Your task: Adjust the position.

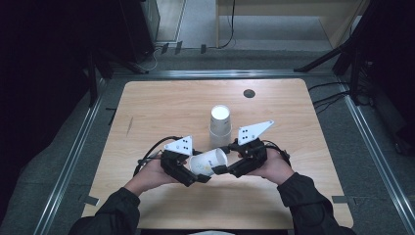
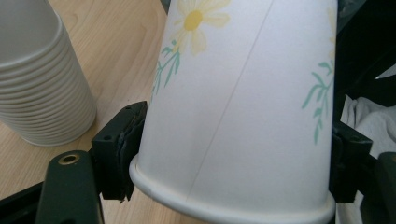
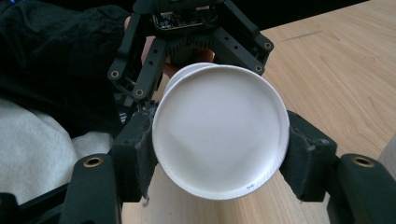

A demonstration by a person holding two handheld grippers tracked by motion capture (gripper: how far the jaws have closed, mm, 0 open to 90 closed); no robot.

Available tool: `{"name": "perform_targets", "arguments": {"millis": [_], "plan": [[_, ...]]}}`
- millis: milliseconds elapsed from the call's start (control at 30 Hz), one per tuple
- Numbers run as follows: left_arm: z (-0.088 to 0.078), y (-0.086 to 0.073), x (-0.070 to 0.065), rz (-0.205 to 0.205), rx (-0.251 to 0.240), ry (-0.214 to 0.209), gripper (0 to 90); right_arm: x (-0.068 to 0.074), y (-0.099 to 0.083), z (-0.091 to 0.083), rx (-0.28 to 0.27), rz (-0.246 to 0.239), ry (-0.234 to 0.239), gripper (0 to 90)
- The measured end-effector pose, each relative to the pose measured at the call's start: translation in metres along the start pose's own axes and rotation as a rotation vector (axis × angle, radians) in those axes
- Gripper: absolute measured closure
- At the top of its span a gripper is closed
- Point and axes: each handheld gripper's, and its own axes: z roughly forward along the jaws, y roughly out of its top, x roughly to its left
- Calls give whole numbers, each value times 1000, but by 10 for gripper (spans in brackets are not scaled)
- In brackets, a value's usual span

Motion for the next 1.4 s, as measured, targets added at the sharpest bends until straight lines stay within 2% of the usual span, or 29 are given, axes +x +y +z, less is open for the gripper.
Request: {"name": "perform_targets", "arguments": {"millis": [133, 167, 233, 300, 433, 567, 767, 867, 1033, 1400], "plan": [[1, -1, 1, 3, 33, -4, 252, 0, -1, 2, 29, 2, 0, 357], [1, -1, 1, 7, 35, -3, 253, 0, -1, 3, 32, 5, 0, 354], [-4, -2, 2, 9, 25, -18, 260, 1, -1, 4, 35, -19, -1, 338], [-11, -1, 3, 18, 31, -5, 262, 4, 0, 4, 19, -51, -23, 270], [-25, 1, 8, 14, 31, 29, 265, 3, -1, 6, 41, -50, -62, 241], [-30, 3, 9, 12, 89, 35, 265, -1, -6, 10, 90, -47, -101, 242], [-21, 5, 10, 29, 178, 9, 265, -3, -10, 16, 119, -45, -109, 247], [-15, 5, 10, 45, 235, 15, 265, -3, -12, 17, 130, -46, -112, 247], [-5, 4, 10, 52, 302, 17, 264, -3, -15, 22, 150, -50, -107, 249], [14, 2, 9, 64, 388, 0, 261, -1, -16, 39, 193, -71, -69, 283]]}}
